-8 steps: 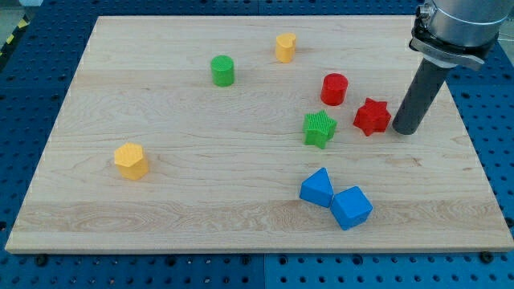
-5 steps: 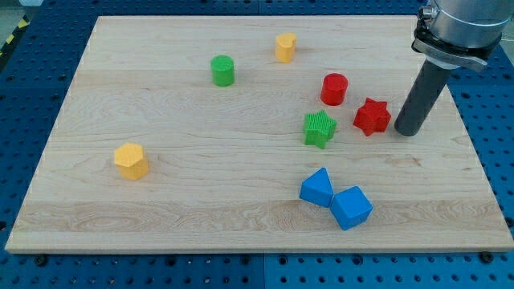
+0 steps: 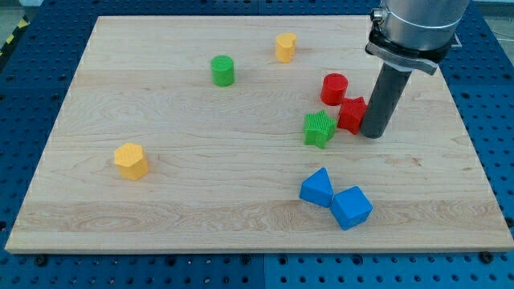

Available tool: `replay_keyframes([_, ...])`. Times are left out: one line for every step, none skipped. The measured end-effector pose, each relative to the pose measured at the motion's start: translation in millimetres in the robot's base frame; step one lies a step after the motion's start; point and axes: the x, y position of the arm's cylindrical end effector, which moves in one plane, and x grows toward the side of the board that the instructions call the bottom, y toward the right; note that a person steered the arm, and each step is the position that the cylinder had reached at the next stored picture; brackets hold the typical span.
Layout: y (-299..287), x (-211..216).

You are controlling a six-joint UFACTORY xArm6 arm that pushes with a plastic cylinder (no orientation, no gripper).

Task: Push the red star into the bottom of the red circle

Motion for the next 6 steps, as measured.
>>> replay_keyframes([0, 1])
replay_keyframes([-1, 2])
replay_keyframes([-17, -1])
replay_keyframes([-24, -18])
replay_keyframes([-24, -24])
replay_keyframes([-33, -27])
